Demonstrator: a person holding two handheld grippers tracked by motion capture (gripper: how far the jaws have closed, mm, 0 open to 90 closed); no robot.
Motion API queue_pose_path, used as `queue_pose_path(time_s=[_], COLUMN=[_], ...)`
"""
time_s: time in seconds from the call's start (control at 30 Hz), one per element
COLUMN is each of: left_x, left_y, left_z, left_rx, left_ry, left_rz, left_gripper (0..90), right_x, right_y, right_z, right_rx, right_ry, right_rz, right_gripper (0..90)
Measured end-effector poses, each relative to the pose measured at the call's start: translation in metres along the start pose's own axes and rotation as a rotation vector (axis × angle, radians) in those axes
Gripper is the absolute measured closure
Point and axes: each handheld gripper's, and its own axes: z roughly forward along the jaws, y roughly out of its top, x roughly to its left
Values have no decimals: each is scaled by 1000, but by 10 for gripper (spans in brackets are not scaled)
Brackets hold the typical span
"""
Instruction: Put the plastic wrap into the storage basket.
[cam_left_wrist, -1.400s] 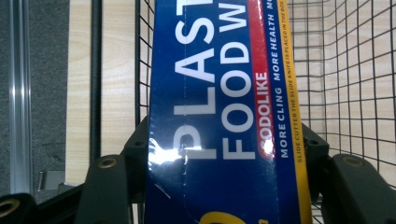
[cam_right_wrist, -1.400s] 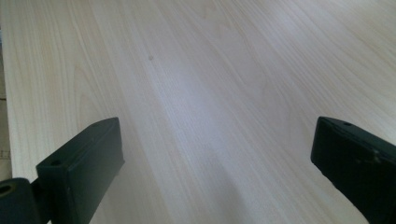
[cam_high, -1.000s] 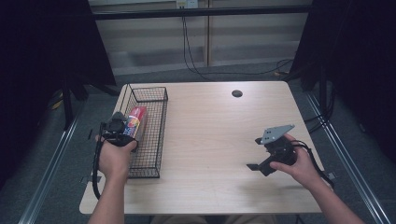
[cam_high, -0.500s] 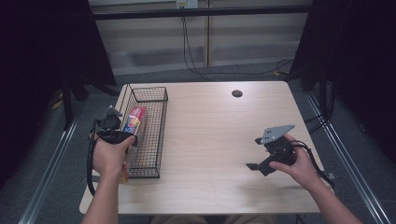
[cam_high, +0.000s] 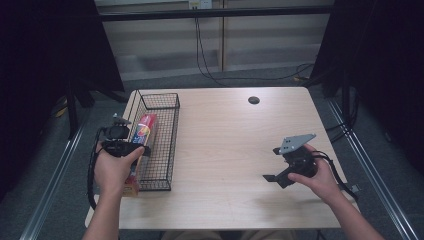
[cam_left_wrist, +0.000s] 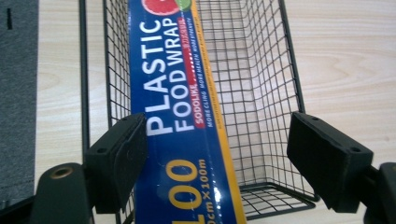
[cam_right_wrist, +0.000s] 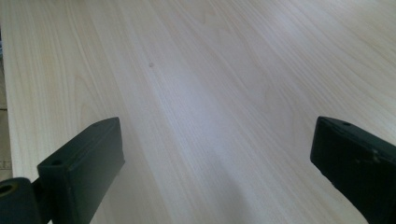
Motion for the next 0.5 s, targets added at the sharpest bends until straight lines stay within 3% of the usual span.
queue_pose_path(time_s=[0.1, 0.5], left_x=[-6, -28], left_y=[-1, -7], left_z=[-2, -3], left_rx=[-17, -51], left_ry=[-10, -118], left_rz=[30, 147], left_gripper=[198, 142], right_x=[0, 0], right_y=[0, -3], right_z=[0, -1], right_rx=[1, -6], right_ry=[-4, -10], right_rz=[-1, 12], right_gripper=[23, 23])
